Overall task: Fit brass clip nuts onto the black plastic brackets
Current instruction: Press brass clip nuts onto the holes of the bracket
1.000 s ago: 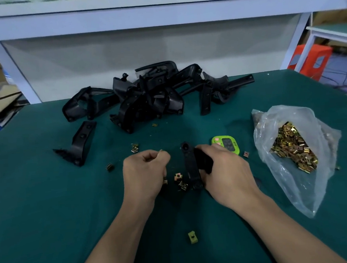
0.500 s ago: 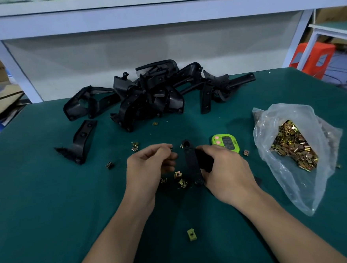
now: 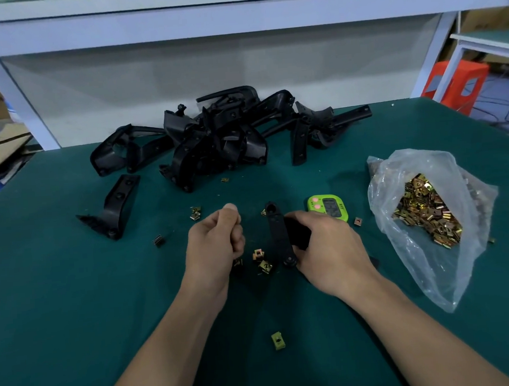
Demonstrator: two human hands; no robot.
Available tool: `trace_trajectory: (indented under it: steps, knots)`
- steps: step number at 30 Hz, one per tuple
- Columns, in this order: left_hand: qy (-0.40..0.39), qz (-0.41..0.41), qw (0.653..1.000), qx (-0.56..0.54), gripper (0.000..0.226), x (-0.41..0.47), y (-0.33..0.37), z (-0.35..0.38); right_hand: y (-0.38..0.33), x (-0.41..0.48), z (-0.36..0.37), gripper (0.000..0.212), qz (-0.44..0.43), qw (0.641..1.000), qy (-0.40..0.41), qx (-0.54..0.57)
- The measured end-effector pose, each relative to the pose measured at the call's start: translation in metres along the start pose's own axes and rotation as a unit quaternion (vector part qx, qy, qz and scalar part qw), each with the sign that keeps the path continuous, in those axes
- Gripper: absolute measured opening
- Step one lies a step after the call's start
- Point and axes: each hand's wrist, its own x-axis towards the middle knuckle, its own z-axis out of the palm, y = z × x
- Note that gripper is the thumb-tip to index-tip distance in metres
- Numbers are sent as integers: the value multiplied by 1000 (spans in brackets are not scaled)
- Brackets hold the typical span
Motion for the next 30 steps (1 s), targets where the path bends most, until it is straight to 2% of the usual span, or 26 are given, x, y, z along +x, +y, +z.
trace_trajectory:
  steps: [5,10,15,19,21,24,30]
  knots:
    - [-27,10,999,30,36,3,-5,-2,0,0,-1,47,4,1000,-8,8]
    - [-19,11,999,32,38,1,-2,-1,-1,0,-2,46,4,1000,-5,3]
    - [-3,70,995,74,42,-4,2,0,-5,-3,-5,41,-12,1000,11,-8]
    - [-8,73,996,54,11,-7,2,1,-6,-3,-5,41,-24,999,37,-17]
    - [-19,64,997,26,5,-8,3,2,-6,-4,-5,43,-28,999,44,-5]
    - [-40,43,998,7,14,-9,2,2,-6,-4,-4,49,-32,998,50,0]
    - [-32,15,999,11,21,-9,4,2,-6,-5,-4,55,-34,998,47,1]
